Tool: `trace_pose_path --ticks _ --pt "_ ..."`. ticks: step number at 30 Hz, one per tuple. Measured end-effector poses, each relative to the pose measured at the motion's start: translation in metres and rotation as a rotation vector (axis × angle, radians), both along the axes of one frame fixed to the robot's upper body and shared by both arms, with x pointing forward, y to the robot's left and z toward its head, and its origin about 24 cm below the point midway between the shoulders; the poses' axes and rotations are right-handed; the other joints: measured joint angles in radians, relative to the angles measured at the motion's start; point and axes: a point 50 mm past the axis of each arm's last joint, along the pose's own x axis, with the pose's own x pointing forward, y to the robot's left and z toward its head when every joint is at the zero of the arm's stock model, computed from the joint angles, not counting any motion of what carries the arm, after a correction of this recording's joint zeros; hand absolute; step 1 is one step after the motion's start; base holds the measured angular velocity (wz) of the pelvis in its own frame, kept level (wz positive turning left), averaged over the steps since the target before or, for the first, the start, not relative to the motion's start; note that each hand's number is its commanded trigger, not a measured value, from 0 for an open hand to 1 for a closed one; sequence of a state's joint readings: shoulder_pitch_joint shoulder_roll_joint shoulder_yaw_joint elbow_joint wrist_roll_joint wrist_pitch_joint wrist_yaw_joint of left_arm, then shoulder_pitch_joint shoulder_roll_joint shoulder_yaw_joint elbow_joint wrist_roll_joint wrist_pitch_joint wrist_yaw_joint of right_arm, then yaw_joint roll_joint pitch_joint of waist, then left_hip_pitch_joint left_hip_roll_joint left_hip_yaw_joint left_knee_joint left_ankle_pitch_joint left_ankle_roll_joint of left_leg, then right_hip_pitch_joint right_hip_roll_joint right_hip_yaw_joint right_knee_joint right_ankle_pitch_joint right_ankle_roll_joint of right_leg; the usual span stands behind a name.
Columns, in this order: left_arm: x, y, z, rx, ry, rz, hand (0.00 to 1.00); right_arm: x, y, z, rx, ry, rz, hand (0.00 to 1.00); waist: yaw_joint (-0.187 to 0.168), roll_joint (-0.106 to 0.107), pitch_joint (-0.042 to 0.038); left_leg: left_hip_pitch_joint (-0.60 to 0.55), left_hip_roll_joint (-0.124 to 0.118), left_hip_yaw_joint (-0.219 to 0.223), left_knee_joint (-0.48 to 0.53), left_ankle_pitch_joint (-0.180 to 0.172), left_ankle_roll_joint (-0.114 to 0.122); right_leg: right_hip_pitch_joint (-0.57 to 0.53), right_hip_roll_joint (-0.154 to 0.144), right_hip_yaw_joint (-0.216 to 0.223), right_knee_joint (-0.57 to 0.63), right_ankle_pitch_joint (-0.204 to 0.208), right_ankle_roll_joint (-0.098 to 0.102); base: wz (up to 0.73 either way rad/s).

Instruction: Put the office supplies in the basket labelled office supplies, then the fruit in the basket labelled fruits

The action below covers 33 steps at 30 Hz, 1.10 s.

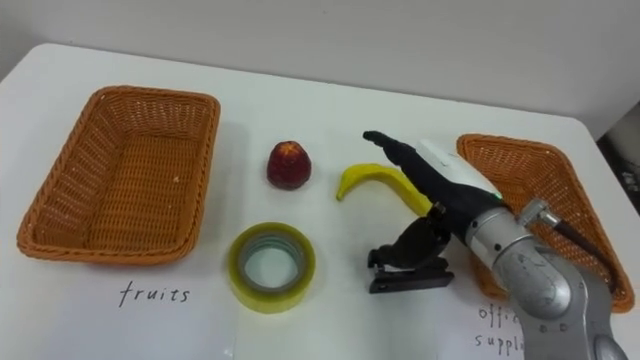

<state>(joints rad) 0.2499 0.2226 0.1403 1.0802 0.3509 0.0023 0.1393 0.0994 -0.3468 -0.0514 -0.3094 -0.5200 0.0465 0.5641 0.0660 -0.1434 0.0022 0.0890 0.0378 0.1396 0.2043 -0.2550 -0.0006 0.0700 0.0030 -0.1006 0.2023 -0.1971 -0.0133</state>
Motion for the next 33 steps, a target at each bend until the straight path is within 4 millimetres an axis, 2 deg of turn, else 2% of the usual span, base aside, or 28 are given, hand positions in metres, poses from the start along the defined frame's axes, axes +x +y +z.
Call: trace_pose_path --ticks 18,24,28,33 --pt "0.001 0.000 0.000 0.007 0.011 -0.009 0.00 -0.002 -0.008 -0.012 -0.052 0.137 -0.008 0.00 -0.004 0.007 0.0022 -0.001 0.000 -0.005 0.000 0.000 0.000 0.001 -0.001 -0.008 0.000 0.000 0.000 0.00" --pt "0.004 0.002 0.001 0.012 0.011 -0.029 0.00 -0.002 -0.010 -0.011 -0.064 0.145 -0.001 0.00 -0.002 -0.004 0.0026 0.002 0.000 -0.005 0.000 0.000 0.000 0.002 -0.001 -0.008 0.000 0.000 0.000 0.00" --pt "0.005 0.003 0.002 0.016 0.017 -0.051 0.00 -0.003 -0.006 -0.014 -0.071 0.177 0.026 0.00 0.002 -0.012 0.0026 0.005 0.000 -0.004 0.001 0.000 0.000 0.000 0.000 -0.005 -0.001 0.000 0.000 0.00" --pt "0.007 0.003 0.001 0.008 0.017 -0.055 0.00 -0.005 0.003 -0.022 -0.080 0.244 0.074 0.00 0.013 -0.011 0.0031 0.005 0.001 -0.004 -0.001 0.000 0.000 0.000 0.000 -0.005 0.000 0.000 0.000 0.00"
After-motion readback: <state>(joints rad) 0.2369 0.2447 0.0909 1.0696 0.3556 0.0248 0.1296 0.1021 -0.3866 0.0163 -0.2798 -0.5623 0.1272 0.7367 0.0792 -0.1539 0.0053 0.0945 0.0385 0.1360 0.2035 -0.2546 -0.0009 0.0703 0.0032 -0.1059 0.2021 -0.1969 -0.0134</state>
